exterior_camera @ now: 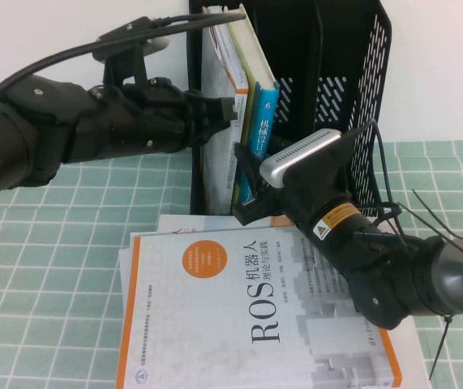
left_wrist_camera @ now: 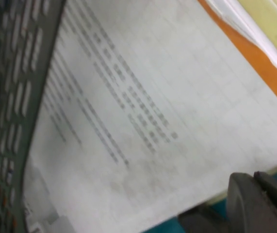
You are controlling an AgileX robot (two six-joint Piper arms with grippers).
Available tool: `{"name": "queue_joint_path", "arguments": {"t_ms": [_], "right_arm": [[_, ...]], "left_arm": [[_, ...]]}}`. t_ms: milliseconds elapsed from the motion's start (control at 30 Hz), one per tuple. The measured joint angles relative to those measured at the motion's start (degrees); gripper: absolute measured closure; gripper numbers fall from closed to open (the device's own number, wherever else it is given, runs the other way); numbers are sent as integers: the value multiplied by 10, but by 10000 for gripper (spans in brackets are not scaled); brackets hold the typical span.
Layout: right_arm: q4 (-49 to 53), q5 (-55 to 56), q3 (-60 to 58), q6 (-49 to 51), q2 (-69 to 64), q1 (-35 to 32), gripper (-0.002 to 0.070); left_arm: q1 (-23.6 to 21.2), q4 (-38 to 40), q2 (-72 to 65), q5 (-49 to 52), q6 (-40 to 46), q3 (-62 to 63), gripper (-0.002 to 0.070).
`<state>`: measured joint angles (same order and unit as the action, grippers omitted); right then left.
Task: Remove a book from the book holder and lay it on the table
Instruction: Pick up the right side book from the book shelf
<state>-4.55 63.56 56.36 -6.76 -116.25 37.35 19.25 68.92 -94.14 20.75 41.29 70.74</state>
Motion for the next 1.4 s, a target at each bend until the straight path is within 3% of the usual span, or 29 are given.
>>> {"name": "queue_joint_path", "arguments": {"t_ms": [400, 1133, 1233, 1400], "right_arm": [[-14, -79, -10, -85, 68, 2, 376], [-18, -94, 7, -102, 147, 2, 376], [-29, -73, 22, -113, 172, 0, 465], [-30, -56, 30, -114, 205, 0, 465]], "left_arm": [[0, -1, 0, 30, -2, 1, 677], [0, -3, 118, 39, 22, 2, 677], [0, -3, 135, 44, 23, 5, 677], [0, -3, 156, 52, 26, 5, 677]]}}
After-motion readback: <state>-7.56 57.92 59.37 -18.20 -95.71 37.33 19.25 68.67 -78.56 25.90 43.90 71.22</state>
